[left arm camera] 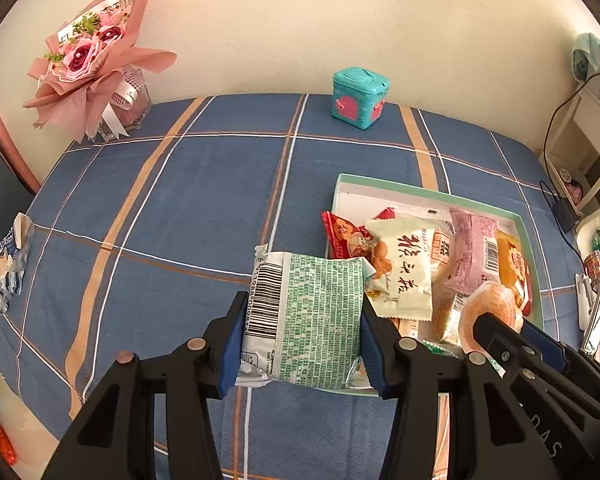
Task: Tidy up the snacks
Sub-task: 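Carry the green packet and pudding cup over the white tray, then lower both items into the tray and open both tools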
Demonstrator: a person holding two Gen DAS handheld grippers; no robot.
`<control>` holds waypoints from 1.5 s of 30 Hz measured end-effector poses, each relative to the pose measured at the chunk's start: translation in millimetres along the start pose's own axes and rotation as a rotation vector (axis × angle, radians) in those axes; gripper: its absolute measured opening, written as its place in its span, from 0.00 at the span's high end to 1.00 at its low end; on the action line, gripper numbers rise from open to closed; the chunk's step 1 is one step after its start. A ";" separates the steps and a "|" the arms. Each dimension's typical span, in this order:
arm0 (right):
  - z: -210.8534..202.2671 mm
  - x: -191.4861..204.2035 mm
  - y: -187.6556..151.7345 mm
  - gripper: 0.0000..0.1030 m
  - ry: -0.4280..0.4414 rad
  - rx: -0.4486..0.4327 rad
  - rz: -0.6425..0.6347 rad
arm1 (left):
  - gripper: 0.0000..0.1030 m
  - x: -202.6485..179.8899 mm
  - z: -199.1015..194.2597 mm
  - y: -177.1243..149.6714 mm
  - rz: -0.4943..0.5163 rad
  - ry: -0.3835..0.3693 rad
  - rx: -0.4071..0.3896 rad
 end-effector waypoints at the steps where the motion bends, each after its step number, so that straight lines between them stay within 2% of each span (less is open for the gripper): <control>1: -1.0 -1.7 -0.1 0.62 -0.003 -0.004 -0.001 | 0.49 -2.1 0.4 -0.1 0.004 -0.003 0.002; 12: -4.3 -22.7 3.1 0.61 -0.048 -0.019 -0.011 | 0.49 -35.4 7.9 -1.2 0.068 -0.011 0.021; 17: 0.4 -32.3 4.7 0.61 -0.060 -0.003 0.000 | 0.49 -43.5 12.0 -2.8 0.076 -0.011 0.032; 27: 4.9 -50.6 6.0 0.61 -0.076 0.015 0.030 | 0.49 -55.2 15.3 -4.3 0.060 -0.057 0.035; 29: 5.4 -52.1 6.8 0.61 -0.074 0.016 0.036 | 0.49 -55.9 14.9 -2.5 0.083 -0.035 0.023; 32: 6.0 -50.2 8.9 0.61 -0.058 0.006 0.027 | 0.49 -56.7 11.3 3.3 0.134 0.040 -0.020; 36: 6.9 -48.9 9.7 0.62 -0.051 0.000 0.024 | 0.49 -51.3 15.1 3.6 0.087 0.016 -0.025; 45: 10.8 -53.7 11.1 0.62 -0.066 0.006 0.048 | 0.49 -53.5 20.6 1.7 0.095 0.021 -0.014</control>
Point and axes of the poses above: each gripper's, at about its wrist camera, not at the fingertips, and z roughly the way its jaws point, x to its left, y to its top, the point moved 6 cm from there along z, roughly the way its jaws point, and after that the axes turned 15 degrees about z, right-handed, at the moved point
